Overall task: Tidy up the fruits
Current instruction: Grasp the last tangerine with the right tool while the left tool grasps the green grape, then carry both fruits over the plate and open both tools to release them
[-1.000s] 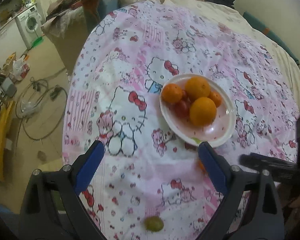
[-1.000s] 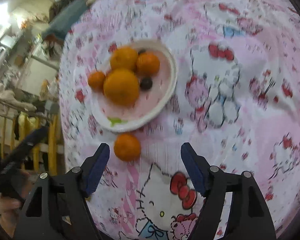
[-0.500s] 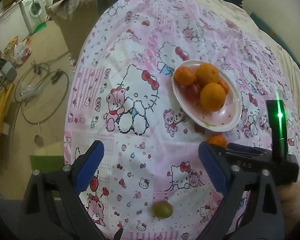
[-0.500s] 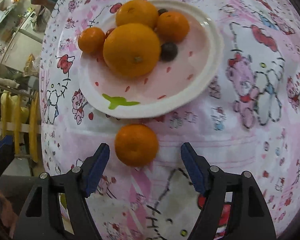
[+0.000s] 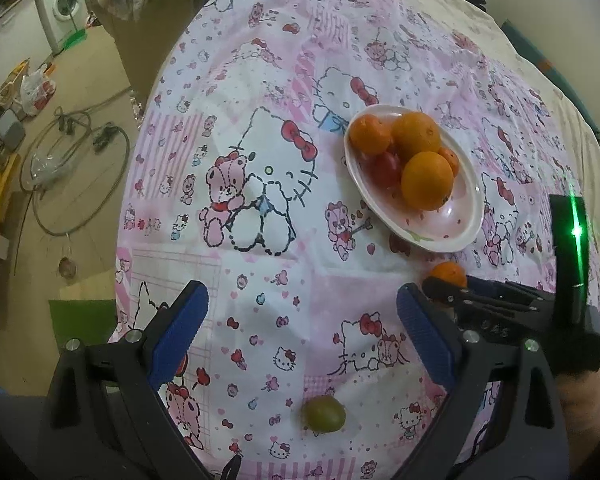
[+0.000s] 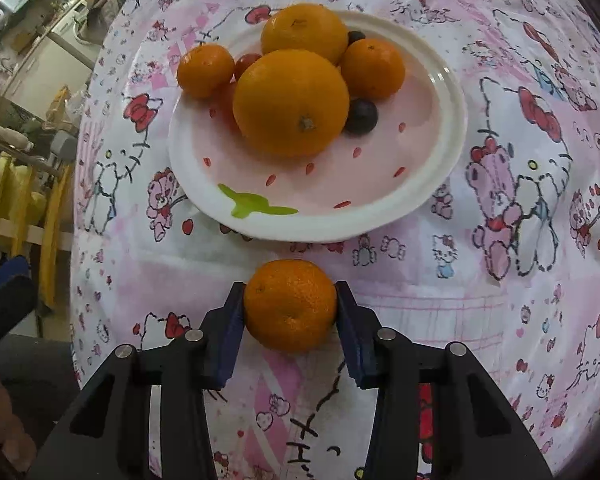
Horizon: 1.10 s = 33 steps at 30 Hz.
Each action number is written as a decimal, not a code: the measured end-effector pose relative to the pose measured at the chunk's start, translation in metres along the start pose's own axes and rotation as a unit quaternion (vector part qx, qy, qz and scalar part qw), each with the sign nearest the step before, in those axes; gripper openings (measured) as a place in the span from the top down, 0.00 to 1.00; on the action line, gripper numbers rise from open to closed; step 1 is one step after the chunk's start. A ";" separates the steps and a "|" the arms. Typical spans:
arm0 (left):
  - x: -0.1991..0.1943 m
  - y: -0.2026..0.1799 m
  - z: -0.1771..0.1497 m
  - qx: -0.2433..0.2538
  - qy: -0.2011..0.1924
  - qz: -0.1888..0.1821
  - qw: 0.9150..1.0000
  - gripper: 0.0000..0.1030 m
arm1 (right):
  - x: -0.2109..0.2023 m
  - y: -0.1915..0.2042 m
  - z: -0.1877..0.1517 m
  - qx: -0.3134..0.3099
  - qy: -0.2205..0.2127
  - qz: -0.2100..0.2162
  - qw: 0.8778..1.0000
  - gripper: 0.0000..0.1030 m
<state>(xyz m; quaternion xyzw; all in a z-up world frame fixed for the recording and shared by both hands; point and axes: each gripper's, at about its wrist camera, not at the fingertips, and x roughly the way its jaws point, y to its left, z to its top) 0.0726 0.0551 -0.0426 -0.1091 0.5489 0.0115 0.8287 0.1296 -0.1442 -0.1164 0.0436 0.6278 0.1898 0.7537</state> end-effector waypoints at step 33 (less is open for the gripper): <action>0.033 -0.033 -0.083 0.134 0.139 0.012 0.981 0.77 | -0.073 -0.047 -0.016 0.048 -0.072 0.056 0.995 0.56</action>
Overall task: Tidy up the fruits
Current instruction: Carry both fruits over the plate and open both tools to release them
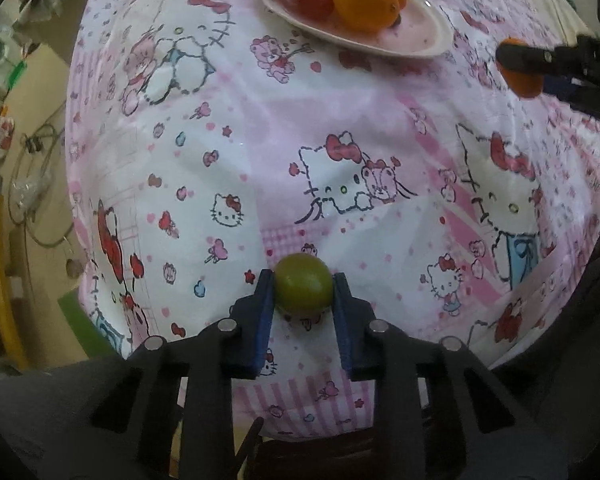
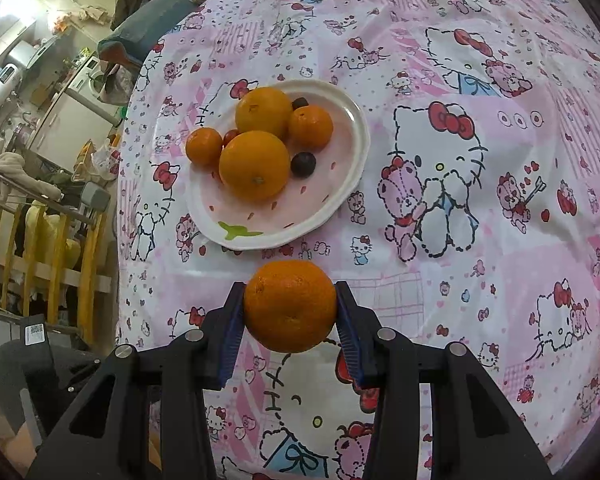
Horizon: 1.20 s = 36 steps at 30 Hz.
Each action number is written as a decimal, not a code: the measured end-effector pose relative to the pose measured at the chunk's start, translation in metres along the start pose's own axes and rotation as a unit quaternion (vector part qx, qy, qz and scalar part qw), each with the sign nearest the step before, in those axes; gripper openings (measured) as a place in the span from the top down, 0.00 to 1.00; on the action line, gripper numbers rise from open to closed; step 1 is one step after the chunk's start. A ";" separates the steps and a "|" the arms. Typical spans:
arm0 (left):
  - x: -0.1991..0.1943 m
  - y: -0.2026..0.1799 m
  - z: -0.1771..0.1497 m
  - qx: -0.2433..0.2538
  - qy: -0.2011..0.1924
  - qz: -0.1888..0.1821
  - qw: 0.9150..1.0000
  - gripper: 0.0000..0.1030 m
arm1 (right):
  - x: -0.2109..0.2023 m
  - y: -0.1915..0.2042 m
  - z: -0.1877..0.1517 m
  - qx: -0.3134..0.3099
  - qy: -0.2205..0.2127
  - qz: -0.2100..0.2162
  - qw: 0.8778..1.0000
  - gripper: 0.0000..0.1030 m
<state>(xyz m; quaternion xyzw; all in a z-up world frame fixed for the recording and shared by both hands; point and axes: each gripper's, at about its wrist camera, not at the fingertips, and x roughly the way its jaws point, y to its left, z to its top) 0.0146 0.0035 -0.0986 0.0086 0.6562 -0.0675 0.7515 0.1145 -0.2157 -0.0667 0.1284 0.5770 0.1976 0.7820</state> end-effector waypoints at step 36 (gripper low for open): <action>-0.023 -0.012 0.166 0.016 -0.092 0.008 0.996 0.78 | 0.033 -0.032 0.079 0.062 -0.020 0.019 0.998 0.56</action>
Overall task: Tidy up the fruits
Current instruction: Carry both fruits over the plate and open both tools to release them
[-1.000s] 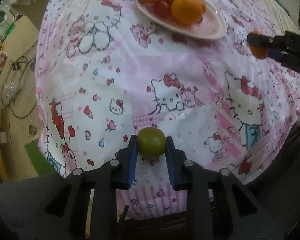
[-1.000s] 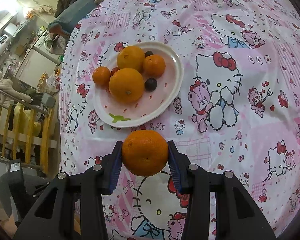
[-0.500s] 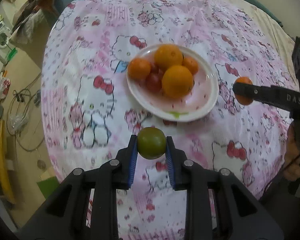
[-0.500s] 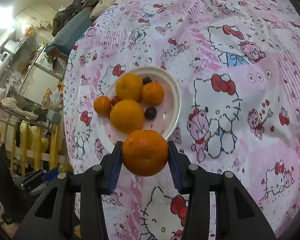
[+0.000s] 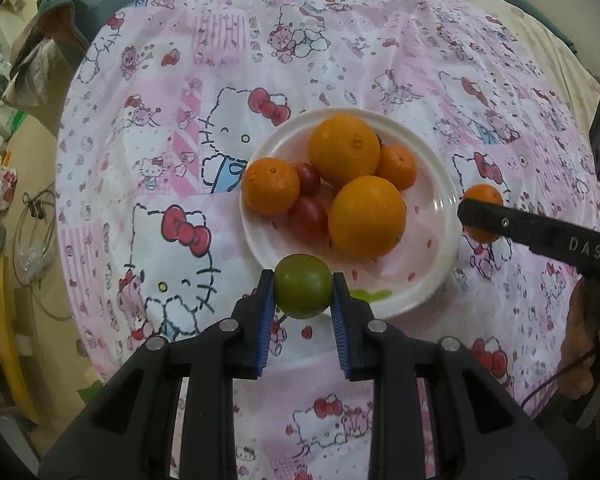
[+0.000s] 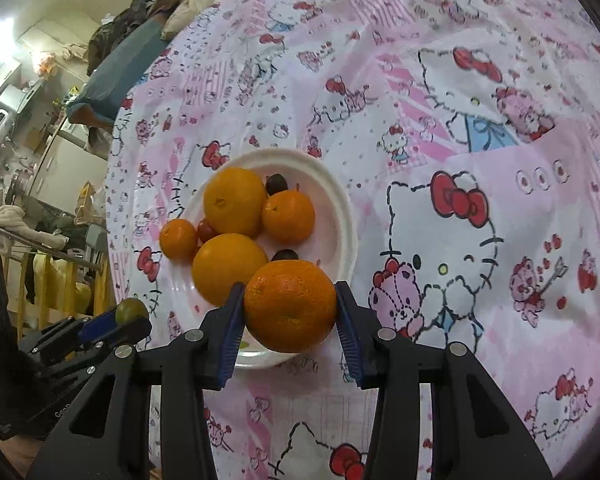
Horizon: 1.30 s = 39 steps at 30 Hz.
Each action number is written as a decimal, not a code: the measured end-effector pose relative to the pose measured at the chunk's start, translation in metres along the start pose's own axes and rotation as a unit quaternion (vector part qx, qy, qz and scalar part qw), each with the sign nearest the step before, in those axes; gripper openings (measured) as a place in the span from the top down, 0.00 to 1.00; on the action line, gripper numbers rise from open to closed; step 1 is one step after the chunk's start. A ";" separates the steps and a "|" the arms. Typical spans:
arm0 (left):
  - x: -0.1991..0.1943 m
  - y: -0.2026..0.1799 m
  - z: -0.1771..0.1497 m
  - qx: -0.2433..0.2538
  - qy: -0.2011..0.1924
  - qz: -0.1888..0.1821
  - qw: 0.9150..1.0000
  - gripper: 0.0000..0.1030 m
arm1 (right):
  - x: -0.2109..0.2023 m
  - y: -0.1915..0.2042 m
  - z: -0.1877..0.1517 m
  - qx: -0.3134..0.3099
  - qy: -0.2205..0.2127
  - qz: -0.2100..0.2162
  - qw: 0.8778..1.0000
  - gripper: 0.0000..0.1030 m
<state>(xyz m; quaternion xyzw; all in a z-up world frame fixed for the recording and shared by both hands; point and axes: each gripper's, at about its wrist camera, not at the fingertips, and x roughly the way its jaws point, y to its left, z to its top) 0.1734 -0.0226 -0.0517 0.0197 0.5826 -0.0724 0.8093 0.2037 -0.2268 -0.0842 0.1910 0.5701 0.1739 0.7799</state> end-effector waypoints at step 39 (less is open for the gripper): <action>0.047 -0.020 0.008 0.005 0.024 -0.002 1.000 0.77 | -0.009 -0.028 0.010 0.056 -0.021 0.048 0.997 0.35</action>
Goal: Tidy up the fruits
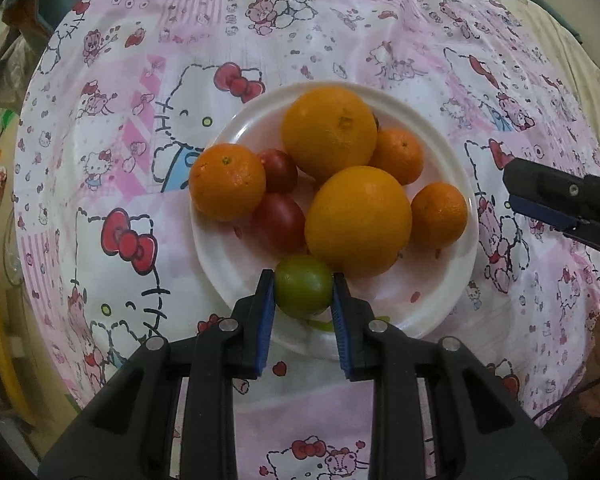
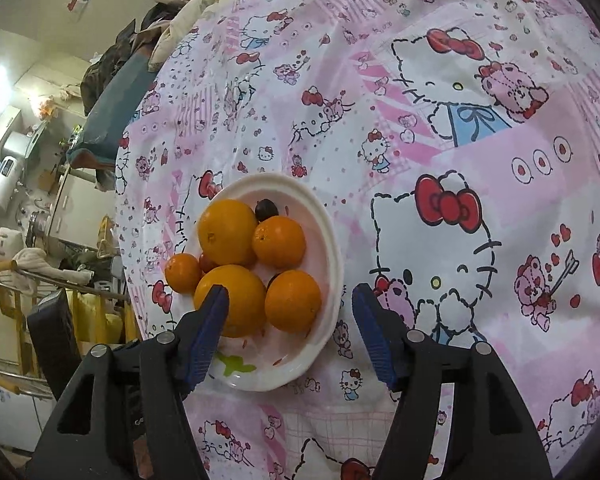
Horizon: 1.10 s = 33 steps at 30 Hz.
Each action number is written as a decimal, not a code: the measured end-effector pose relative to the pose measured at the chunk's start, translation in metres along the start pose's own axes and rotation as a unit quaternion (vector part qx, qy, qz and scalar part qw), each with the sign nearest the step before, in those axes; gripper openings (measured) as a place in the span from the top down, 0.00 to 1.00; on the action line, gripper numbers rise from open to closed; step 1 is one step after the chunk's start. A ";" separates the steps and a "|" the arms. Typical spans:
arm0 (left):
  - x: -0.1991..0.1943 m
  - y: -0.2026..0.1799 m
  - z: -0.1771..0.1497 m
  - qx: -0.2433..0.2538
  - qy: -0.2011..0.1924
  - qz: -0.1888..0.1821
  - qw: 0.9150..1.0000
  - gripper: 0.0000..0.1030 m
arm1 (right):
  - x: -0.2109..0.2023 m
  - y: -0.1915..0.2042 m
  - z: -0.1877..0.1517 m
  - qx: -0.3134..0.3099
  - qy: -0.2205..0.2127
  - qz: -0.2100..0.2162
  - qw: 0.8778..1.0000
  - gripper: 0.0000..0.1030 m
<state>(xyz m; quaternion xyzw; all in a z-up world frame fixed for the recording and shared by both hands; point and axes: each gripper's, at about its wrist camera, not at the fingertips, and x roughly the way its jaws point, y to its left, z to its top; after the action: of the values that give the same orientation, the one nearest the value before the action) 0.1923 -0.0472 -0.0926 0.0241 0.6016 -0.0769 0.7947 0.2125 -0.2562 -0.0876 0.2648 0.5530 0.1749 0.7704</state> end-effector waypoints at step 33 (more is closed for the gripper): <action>-0.120 0.026 -0.064 -0.074 -0.163 0.019 0.984 0.08 | -0.094 0.051 -0.084 -0.131 -0.125 -0.053 0.982 0.03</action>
<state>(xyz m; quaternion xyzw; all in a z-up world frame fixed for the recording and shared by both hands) 0.1033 -0.0022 0.0039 -0.0365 0.4673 -0.0201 0.8831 0.1034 -0.2509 -0.0062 0.1515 0.4380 0.1707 0.8695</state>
